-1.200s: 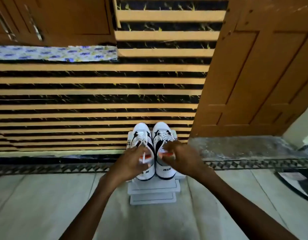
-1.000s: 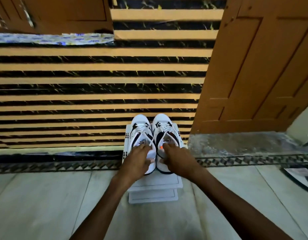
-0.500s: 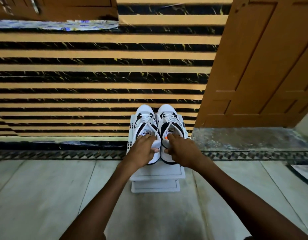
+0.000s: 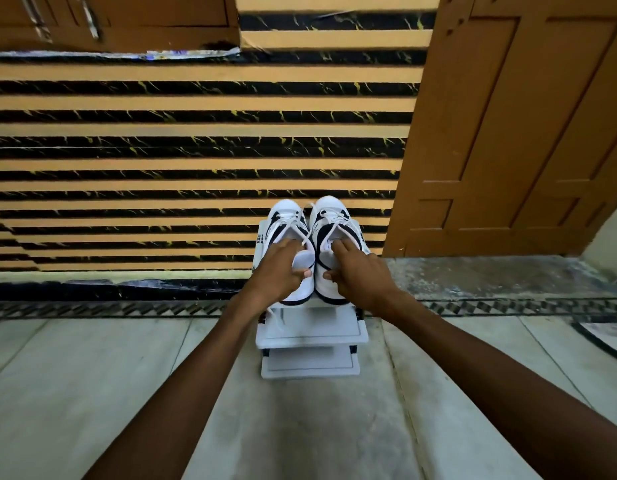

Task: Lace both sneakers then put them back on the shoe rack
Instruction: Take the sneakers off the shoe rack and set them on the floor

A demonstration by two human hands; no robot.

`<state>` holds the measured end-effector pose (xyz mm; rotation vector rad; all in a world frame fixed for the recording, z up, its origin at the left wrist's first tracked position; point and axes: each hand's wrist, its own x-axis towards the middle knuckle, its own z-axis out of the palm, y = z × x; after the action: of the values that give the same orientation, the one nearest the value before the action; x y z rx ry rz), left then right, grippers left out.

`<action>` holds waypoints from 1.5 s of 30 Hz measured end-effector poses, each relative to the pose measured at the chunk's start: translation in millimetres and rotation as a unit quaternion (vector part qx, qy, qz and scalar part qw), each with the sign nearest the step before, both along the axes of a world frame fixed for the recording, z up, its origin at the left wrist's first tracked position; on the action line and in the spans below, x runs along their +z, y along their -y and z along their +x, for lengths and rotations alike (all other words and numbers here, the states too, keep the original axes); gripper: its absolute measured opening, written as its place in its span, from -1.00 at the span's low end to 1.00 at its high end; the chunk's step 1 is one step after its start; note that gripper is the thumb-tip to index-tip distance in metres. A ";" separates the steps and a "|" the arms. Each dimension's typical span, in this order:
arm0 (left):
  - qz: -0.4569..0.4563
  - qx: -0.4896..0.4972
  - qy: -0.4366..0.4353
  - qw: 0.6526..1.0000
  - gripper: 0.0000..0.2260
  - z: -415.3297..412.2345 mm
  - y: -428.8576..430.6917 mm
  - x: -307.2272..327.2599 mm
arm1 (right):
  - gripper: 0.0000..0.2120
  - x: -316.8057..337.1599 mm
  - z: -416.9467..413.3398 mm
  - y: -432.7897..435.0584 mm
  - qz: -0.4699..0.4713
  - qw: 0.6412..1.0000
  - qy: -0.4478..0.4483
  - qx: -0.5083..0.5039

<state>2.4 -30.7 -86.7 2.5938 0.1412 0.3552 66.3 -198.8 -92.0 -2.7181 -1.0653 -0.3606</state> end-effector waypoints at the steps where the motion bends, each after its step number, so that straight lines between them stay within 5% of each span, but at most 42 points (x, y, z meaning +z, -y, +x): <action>1: -0.005 0.003 0.014 1.000 -0.51 -5.2 3.0 -0.9 | -0.62 -0.8 -4.0 2.8 0.003 1.000 0.007 -0.003; 10: -0.022 -0.002 0.203 0.979 -0.74 -116.0 40.1 -5.1 | -0.70 -47.8 -113.7 58.2 0.074 0.989 0.126 -0.005; 15: -0.030 -0.038 0.237 0.970 -0.69 -202.3 72.9 -49.4 | -0.78 -91.5 -190.7 90.8 0.116 0.978 0.171 -0.002; 23: -0.053 -0.036 0.203 0.977 -0.76 -280.7 116.1 -143.2 | -0.74 -168.2 -247.7 149.8 0.130 0.984 0.112 0.045; 31: -0.084 0.008 0.098 0.992 -0.79 -285.0 126.0 -233.1 | -0.77 -238.7 -261.1 163.6 0.048 0.997 0.018 0.061; 45: -0.079 0.004 -0.006 0.997 -0.67 -254.0 107.9 -289.6 | -0.63 -272.7 -235.9 131.2 -0.079 0.988 -0.126 0.045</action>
<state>-251.6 -138.6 -376.3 2.4400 0.1768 0.3185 -169.6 -330.0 -364.7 -2.7421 -1.1830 0.0838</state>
